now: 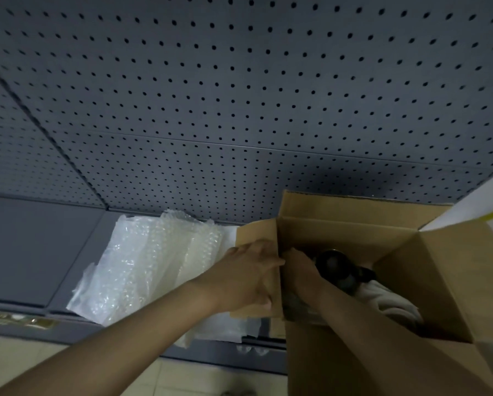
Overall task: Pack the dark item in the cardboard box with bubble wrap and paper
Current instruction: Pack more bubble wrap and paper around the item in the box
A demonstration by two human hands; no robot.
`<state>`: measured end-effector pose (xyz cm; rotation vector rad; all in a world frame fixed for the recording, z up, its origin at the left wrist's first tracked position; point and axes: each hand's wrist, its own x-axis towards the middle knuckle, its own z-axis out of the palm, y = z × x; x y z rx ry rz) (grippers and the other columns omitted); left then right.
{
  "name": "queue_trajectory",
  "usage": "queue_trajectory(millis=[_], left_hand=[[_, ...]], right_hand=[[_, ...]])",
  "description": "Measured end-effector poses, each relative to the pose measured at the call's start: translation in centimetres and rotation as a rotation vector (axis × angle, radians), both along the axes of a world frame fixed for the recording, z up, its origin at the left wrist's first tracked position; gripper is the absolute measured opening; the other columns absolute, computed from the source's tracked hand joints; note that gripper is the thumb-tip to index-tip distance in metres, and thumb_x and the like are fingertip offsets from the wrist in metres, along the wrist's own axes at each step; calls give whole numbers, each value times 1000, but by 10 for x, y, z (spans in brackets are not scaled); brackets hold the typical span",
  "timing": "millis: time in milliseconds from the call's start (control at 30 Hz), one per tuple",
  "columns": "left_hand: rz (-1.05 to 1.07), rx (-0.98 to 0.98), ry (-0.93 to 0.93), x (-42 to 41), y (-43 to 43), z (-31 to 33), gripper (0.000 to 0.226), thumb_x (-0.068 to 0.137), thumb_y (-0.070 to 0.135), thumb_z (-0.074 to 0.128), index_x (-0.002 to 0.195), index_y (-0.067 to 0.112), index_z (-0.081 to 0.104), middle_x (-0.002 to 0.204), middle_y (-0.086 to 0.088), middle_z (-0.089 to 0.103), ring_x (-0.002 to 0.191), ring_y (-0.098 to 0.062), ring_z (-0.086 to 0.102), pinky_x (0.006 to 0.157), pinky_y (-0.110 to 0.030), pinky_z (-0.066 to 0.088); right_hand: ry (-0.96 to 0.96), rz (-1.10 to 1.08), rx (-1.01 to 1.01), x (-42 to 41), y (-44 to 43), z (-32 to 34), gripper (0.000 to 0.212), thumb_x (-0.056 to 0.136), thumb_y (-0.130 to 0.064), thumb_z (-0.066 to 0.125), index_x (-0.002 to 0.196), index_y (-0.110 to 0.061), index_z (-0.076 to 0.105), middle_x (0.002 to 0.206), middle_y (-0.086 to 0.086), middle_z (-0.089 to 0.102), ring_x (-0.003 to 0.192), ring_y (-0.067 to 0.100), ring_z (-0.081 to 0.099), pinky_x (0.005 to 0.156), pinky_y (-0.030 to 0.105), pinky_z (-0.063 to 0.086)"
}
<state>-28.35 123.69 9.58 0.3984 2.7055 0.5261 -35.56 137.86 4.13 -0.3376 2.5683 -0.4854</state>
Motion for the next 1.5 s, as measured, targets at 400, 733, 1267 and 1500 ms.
queue_trajectory(millis=[400,733,1267,1500], left_hand=[[356,414,457,37,-56,-2,39,92,25,60,130,17,54,134,0,52,125,-10,46,110,-20,31],[746,232,232,95,-228,-50,35,92,7,55,127,14,54,129,-4,54,116,-20,55,99,-28,43],[673,397,-69,136,-392,-88,31,93,7,47,119,18,60,110,-1,63,98,-14,60,93,-30,50],[663,430,-128,138,-410,-97,25,94,12,48,111,23,62,103,9,62,90,-4,58,71,-8,41]], right_hand=[[405,-20,14,22,11,88,23,95,-34,46,102,-24,66,78,-3,69,59,8,58,48,24,45],[256,80,-317,133,-173,54,13,91,-31,52,97,-29,64,96,-10,68,81,7,61,77,26,56],[49,-326,425,136,-385,-75,93,87,-47,52,147,-3,-4,148,18,19,135,33,26,106,39,35],[153,-335,135,136,-383,-43,39,90,-15,49,127,-6,45,122,15,53,108,30,54,86,35,50]])
